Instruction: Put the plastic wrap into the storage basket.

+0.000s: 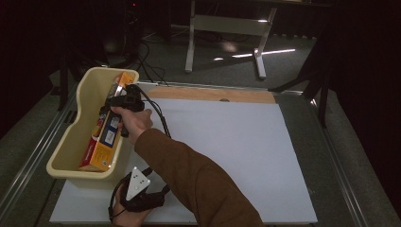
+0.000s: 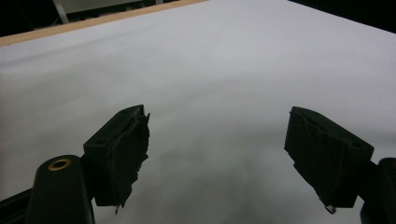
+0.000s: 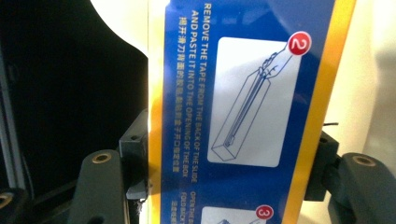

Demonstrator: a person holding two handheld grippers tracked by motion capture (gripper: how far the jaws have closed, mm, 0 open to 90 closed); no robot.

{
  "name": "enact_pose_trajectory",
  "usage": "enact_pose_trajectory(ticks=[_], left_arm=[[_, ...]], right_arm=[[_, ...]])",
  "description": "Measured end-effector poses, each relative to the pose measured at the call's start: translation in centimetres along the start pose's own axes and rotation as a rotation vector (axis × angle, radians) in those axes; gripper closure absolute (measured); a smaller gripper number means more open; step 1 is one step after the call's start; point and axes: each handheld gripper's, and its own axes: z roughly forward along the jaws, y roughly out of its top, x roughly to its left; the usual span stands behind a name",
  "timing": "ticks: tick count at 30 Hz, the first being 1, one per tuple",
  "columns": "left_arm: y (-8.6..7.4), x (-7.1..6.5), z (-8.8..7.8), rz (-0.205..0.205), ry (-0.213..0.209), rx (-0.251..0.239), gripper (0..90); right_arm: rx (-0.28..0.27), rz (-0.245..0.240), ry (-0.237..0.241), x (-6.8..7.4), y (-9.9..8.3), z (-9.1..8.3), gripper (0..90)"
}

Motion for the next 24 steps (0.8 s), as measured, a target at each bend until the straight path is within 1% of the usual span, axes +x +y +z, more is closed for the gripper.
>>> enact_pose_trajectory(ticks=[2, 3, 4, 5, 6, 7, 8, 9, 10, 12, 13, 14, 15, 19, 20, 23, 24], left_arm=[[0.0, 0.0, 0.0, 0.000, 0.000, 0.001, 21.4], [0.0, 0.0, 0.0, 0.000, 0.000, 0.000, 21.4], [0.0, 0.1, 0.0, -0.001, -0.001, -0.001, 21.4], [0.0, 0.1, 0.0, -0.001, 0.000, -0.001, 21.4], [0.0, 0.1, 0.0, -0.002, 0.000, -0.001, 21.4], [0.0, 0.0, 0.0, 0.001, 0.001, 0.002, 21.4], [0.0, 0.0, 0.0, 0.001, 0.001, 0.002, 21.4], [0.0, 0.0, 0.1, 0.000, 0.001, 0.002, 21.4], [0.0, -0.1, 0.1, -0.002, 0.001, 0.004, 21.4], [-0.1, -0.2, 0.1, 0.004, 0.000, 0.008, 21.4], [-0.1, -0.2, 0.2, 0.007, 0.001, 0.009, 21.4], [-0.1, -0.2, 0.2, 0.007, 0.001, 0.009, 21.4], [-0.1, -0.2, 0.2, 0.007, 0.002, 0.010, 21.4], [-0.1, -0.2, 0.2, 0.007, 0.004, 0.008, 21.4], [-0.1, -0.2, 0.2, 0.007, 0.004, 0.008, 21.4], [-0.1, -0.3, 0.2, 0.015, 0.006, 0.009, 21.4], [-0.1, -0.3, 0.2, 0.015, 0.006, 0.009, 21.4]], right_arm=[[-0.001, -0.002, -0.002, 0.0, 0.0, 0.0, 35.4], [0.005, -0.004, -0.007, 0.1, 0.0, 0.0, 35.0], [0.010, -0.011, -0.022, 0.0, 0.1, 0.0, 35.2], [0.010, -0.011, -0.022, 0.0, 0.1, 0.0, 35.2], [-0.006, -0.023, -0.019, 0.0, 0.3, -0.4, 37.9], [-0.012, -0.019, 0.002, 0.0, 0.4, -0.8, 38.5], [-0.012, -0.019, 0.002, 0.0, 0.4, -0.8, 38.5], [-0.012, -0.006, 0.022, 0.1, 0.5, -1.1, 39.1], [0.014, -0.021, 0.021, 0.2, 0.6, -1.5, 39.5], [0.023, -0.031, 0.023, 0.2, 0.5, -1.7, 39.5], [0.035, -0.058, 0.017, 0.2, 0.4, -1.9, 39.5], [0.036, -0.080, 0.006, 0.2, 0.3, -2.0, 39.4], [0.040, -0.095, -0.002, 0.2, 0.2, -2.1, 39.5], [0.061, -0.127, 0.013, 0.2, -0.2, -2.3, 39.3], [0.073, -0.173, 0.020, 0.3, -0.4, -2.4, 38.3], [0.073, -0.236, 0.021, 0.4, -0.7, -2.9, 36.8], [0.073, -0.236, 0.021, 0.4, -0.7, -2.9, 36.8]])
